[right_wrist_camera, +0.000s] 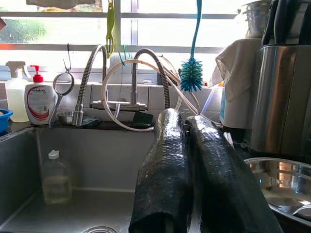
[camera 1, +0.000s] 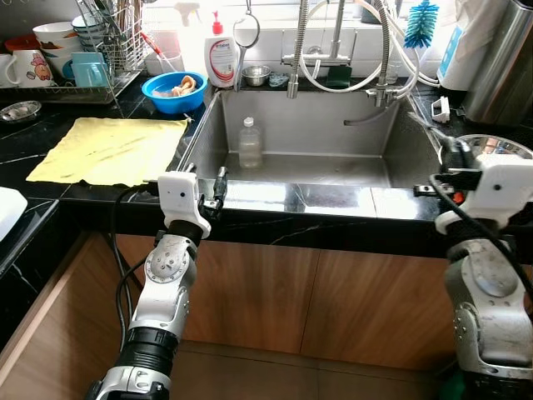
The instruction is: Kitchen organization
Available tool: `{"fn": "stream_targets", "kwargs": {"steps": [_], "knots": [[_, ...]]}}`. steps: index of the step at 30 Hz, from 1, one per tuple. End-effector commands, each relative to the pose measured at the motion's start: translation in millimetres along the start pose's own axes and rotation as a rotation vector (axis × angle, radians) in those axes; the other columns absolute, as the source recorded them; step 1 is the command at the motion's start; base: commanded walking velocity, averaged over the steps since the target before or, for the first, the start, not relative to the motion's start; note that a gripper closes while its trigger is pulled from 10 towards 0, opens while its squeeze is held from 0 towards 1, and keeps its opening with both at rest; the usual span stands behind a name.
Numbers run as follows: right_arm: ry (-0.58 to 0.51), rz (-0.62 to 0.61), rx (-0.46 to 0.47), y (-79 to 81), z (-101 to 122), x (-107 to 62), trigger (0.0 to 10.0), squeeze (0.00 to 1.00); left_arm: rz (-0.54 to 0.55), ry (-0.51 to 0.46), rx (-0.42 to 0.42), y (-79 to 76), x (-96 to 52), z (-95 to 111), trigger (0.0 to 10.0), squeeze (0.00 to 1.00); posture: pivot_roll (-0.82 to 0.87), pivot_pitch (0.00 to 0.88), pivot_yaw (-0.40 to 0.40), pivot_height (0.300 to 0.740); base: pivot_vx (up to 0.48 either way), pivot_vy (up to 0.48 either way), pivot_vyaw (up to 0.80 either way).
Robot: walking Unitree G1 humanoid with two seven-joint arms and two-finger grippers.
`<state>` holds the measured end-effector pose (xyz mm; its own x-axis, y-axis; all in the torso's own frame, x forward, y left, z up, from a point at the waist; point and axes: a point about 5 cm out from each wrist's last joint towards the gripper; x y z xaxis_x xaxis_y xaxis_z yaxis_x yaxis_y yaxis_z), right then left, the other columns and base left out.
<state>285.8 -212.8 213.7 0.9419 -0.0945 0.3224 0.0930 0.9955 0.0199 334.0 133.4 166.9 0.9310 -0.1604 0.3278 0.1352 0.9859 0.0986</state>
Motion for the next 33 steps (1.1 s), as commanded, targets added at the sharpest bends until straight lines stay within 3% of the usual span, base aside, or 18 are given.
{"fn": "stream_targets", "kwargs": {"steps": [1, 11, 14, 16, 33], "knots": [[-0.039, 0.012, -0.001, 0.8, 9, 0.8, 10.0, 0.0, 0.007, -0.005, 0.008, 1.2, 0.7, 0, 10.0, 0.0, -0.08, 0.0, 0.045, 0.74, 0.0, 0.0, 0.0], [0.05, 0.172, -0.049, 23.6, -14, -9.9, 10.0, 0.0, -0.011, 0.009, 0.039, -0.1, 1.1, -1, 10.0, 0.0, -0.08, 0.0, 0.052, 0.74, 0.0, 0.0, 0.07], [0.043, 0.169, -0.046, 23.3, -13, -10.0, 10.0, 0.0, -0.013, 0.01, 0.039, -1.0, 0.5, -1, 10.0, 0.0, -0.08, 0.0, 0.051, 0.74, 0.0, 0.0, 0.69], [0.039, 0.144, -0.017, 20.6, -13, -9.0, 10.0, 0.0, -0.016, 0.011, 0.037, -2.2, -0.1, -1, 10.0, 0.0, -0.08, 0.0, 0.051, 0.74, 0.0, 0.0, 0.0], [0.04, 0.12, -0.033, 17.2, -13, -7.9, 10.0, 0.0, -0.02, 0.006, 0.036, -2.1, 1.6, 0, 10.0, 0.0, -0.08, 0.0, 0.05, 0.74, 0.0, 0.0, 0.0]]}}
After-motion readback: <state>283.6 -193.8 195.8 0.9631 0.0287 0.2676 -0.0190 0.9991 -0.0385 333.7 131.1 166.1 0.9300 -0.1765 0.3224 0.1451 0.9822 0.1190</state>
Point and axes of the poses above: a point about 5 cm out from each wrist's last joint towards the gripper, its own x axis pointing out of the wrist towards the gripper, its own z axis along the axis of the wrist's last joint, y = z × x, and after that the axes turned 7 degrees about x, right-handed
